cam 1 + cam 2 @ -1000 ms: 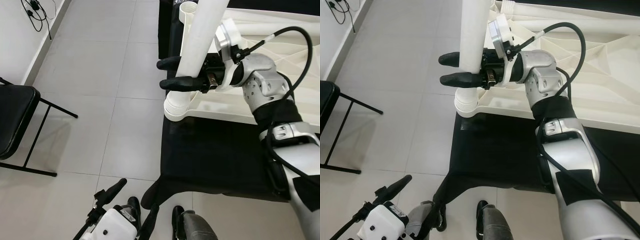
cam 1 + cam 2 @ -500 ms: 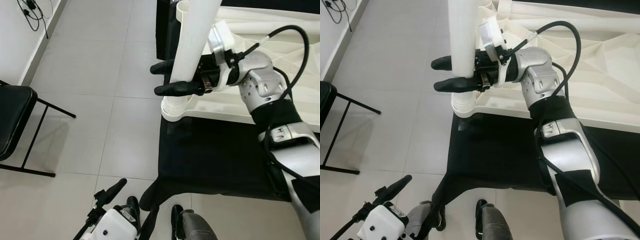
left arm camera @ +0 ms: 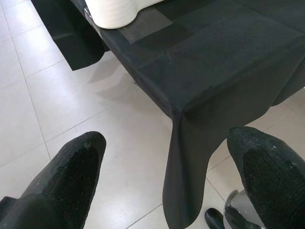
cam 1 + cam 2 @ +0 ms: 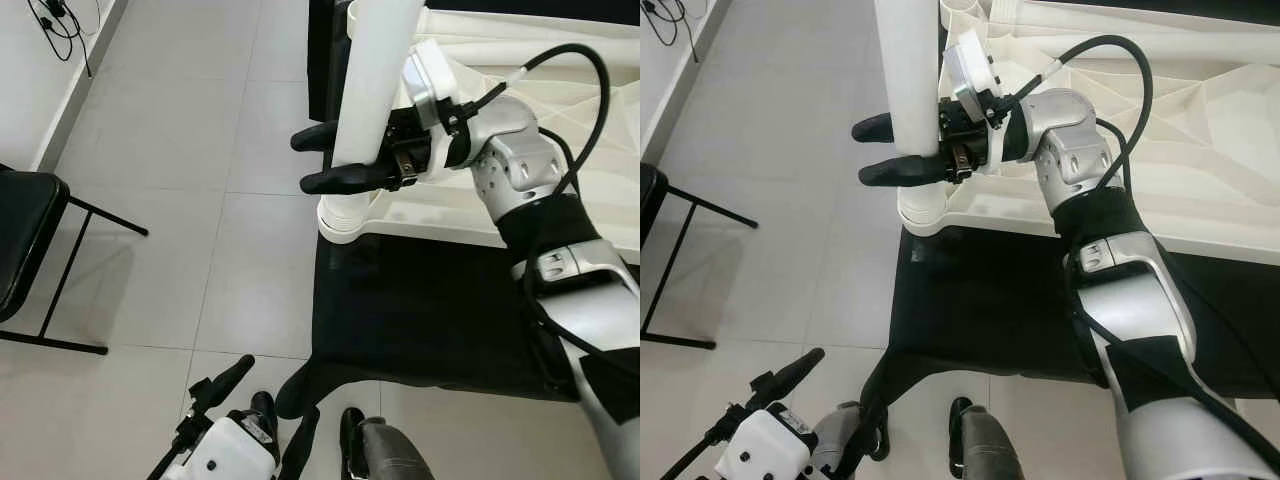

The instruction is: Building children table

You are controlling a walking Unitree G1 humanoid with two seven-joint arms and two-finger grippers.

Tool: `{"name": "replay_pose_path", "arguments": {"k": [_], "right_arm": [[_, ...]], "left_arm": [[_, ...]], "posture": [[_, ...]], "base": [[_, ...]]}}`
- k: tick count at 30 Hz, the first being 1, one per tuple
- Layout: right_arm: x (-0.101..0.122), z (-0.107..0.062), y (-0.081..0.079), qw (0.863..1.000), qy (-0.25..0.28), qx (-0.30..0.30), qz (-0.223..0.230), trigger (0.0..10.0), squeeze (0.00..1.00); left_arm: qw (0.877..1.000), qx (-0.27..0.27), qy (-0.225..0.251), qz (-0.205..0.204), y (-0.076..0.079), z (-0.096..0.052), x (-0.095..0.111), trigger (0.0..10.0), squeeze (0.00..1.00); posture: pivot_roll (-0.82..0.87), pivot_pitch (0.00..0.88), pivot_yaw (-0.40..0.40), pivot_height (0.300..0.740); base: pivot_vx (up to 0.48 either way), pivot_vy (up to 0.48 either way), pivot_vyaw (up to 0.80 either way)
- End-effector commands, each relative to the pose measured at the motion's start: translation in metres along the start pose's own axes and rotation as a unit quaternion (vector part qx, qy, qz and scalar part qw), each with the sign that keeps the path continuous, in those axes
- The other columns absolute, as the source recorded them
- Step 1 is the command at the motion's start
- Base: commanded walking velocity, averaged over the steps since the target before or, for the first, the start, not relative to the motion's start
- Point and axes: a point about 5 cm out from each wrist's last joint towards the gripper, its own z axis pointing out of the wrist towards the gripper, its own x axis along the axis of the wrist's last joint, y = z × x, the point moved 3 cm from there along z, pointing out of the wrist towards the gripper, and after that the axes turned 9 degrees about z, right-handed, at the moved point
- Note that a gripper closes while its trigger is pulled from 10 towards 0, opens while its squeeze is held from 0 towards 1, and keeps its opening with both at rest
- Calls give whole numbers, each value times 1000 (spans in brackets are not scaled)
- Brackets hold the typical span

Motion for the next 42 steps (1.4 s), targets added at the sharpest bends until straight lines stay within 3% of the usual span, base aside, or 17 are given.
{"name": "replay_pose_path", "arguments": {"k": [1, 16, 27, 30, 36, 39, 40, 42], "right_arm": [[-18, 6, -2, 999, -27, 13, 33, 10000, 0], [-25, 8, 6, 998, -21, -40, 53, 10000, 0], [-37, -7, 10, 989, 0, -131, 63, 10000, 0], [-47, -17, -1, 982, -3, -180, 61, 10000, 0], [-59, -18, -15, 973, -24, -223, 57, 10000, 0], [-71, -3, -28, 951, -27, -297, 78, 10000, 0], [-71, -3, -28, 951, -27, -297, 78, 10000, 0], [-78, 5, -30, 927, -18, -357, 109, 10000, 0]], "left_arm": [[1000, -7, -9, -7, 5, -2, -3, 10000, 0], [1000, -5, -7, -7, 5, -1, -2, 10000, 0], [1000, -5, -7, -7, 4, 0, -3, 10000, 0], [1000, -5, -6, -7, 4, 0, -3, 10000, 0], [1000, -6, -6, -7, 3, 1, -3, 10000, 0], [1000, -8, -6, -6, 2, 2, -5, 10000, 0], [1000, -8, -6, -6, 2, 2, -5, 10000, 0], [1000, -8, -6, -4, 1, 3, -6, 10000, 0]], "posture": [[161, 415, -34, 740], [153, 420, -34, 740], [149, 419, -31, 740], [151, 418, -29, 740], [138, 417, -26, 740], [134, 413, -23, 740], [134, 413, -23, 740], [125, 409, -20, 740]], "base": [[0, 0, 0], [0, 0, 0], [0, 0, 0], [0, 0, 0], [0, 0, 0], [0, 0, 0], [0, 0, 0], [0, 0, 0]]}}
